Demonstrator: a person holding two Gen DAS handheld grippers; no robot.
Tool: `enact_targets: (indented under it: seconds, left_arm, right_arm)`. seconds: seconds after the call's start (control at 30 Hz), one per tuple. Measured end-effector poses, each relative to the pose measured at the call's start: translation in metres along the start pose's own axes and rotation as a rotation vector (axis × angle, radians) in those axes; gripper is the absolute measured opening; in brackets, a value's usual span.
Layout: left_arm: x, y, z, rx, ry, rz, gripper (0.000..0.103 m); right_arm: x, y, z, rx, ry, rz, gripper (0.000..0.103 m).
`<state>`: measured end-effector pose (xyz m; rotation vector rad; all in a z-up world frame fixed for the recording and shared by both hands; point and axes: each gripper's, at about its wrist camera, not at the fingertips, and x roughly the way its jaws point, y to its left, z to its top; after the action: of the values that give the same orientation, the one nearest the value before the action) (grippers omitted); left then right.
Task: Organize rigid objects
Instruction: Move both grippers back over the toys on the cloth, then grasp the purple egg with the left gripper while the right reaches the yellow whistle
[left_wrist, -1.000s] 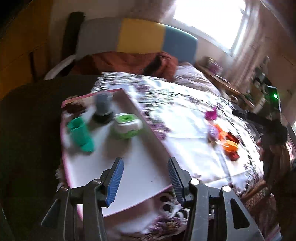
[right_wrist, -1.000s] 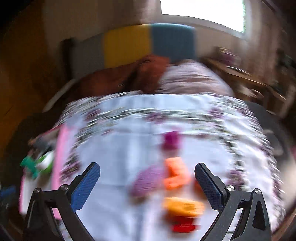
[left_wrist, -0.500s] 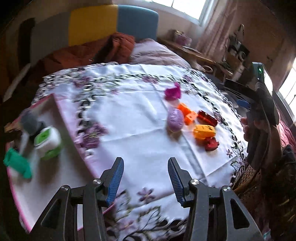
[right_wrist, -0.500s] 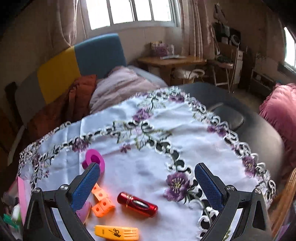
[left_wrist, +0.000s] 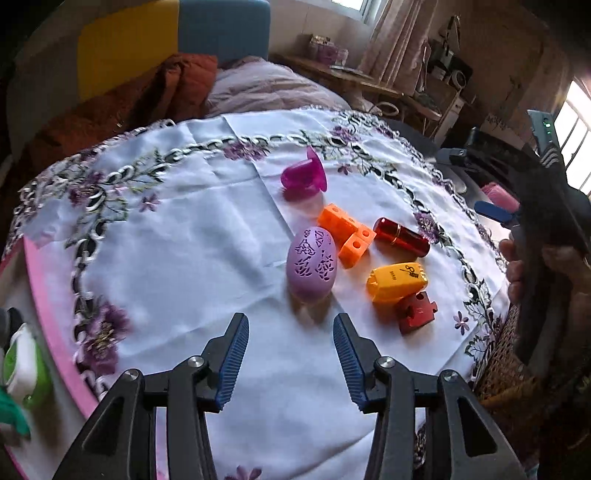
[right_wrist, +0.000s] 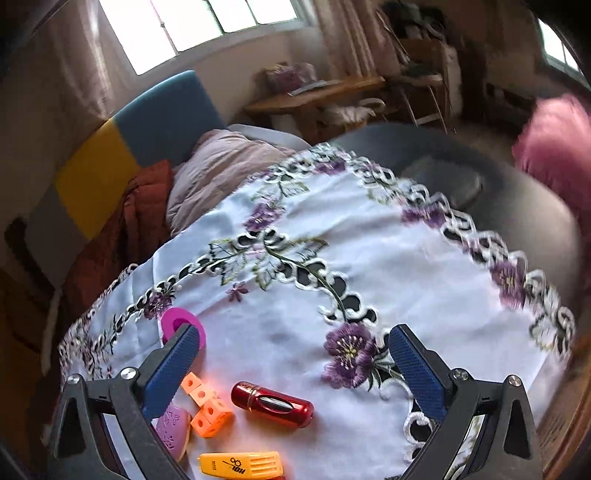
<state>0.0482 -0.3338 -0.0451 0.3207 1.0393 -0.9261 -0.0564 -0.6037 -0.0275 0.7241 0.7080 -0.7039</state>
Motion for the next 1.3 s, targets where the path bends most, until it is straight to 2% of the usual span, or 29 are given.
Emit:
enact_targets:
  seconds: [0.2, 0.47, 0.77, 0.83, 1.0, 1.3]
  left_arm:
    - [0.024, -0.011, 0.014, 0.034, 0.043, -0.027, 0.048]
    - [0.057, -0.024, 0.040, 0.083, 0.105, -0.004, 0.049]
    - [0.081, -0.023, 0.054, 0.069, 0.128, 0.001, 0.048]
    - [0.083, -0.023, 0.050, 0.083, 0.116, 0.020, 0.044]
    - [0.065, -0.015, 0.034, 0.045, 0.083, 0.010, 0.044]
    - [0.021, 0.004, -0.036, -0.035, 0.002, 0.094, 0.044]
  right_arm:
    - [0.006, 0.004, -0.003, -0.016, 0.032, 0.005, 0.103]
    - [0.011, 0.011, -0.006, -0.055, 0.062, 0.016, 0.103]
    - [0.014, 0.017, -0.008, -0.078, 0.080, 0.028, 0.103]
    - [0.015, 0.018, -0.008, -0.082, 0.082, 0.027, 0.103]
    - [0.018, 0.017, -0.009, -0.079, 0.095, 0.029, 0.103]
    - [0.027, 0.023, -0.015, -0.106, 0.161, 0.059, 0.103]
